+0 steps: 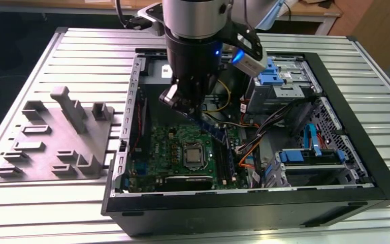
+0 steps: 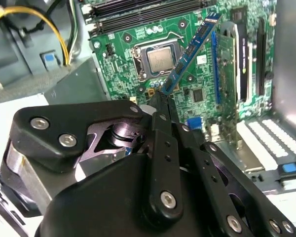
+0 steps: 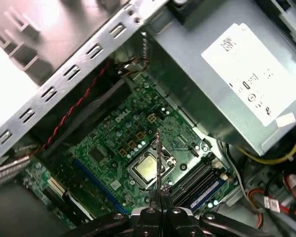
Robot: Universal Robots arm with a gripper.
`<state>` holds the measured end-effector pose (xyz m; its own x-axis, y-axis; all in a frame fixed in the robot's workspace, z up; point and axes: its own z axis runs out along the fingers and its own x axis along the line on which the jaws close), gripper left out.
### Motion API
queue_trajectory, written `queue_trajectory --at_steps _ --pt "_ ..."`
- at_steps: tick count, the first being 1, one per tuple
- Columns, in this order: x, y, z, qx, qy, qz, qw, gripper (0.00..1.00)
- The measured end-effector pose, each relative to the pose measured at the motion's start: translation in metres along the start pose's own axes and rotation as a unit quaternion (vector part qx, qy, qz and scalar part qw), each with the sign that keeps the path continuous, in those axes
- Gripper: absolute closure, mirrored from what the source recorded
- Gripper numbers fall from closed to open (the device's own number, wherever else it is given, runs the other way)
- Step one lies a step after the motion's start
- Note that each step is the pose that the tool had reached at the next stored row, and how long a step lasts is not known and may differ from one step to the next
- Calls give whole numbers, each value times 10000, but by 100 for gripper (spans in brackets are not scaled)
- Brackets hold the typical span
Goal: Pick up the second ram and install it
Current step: 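Insert the second ram into the second slot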
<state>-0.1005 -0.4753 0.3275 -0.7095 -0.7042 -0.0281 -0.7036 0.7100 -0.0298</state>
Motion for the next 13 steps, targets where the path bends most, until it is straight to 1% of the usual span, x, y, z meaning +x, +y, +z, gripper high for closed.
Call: queue_trajectory --at_steps 3,6,8,10,13 --pt "0 0 1 8 8 275 9996 88" --pt "0 0 2 15 16 544 9985 88" --pt "0 0 3 20 22 723 9974 88" --pt "0 0 4 25 27 911 9958 88" --pt "0 0 5 33 35 1178 9930 88"
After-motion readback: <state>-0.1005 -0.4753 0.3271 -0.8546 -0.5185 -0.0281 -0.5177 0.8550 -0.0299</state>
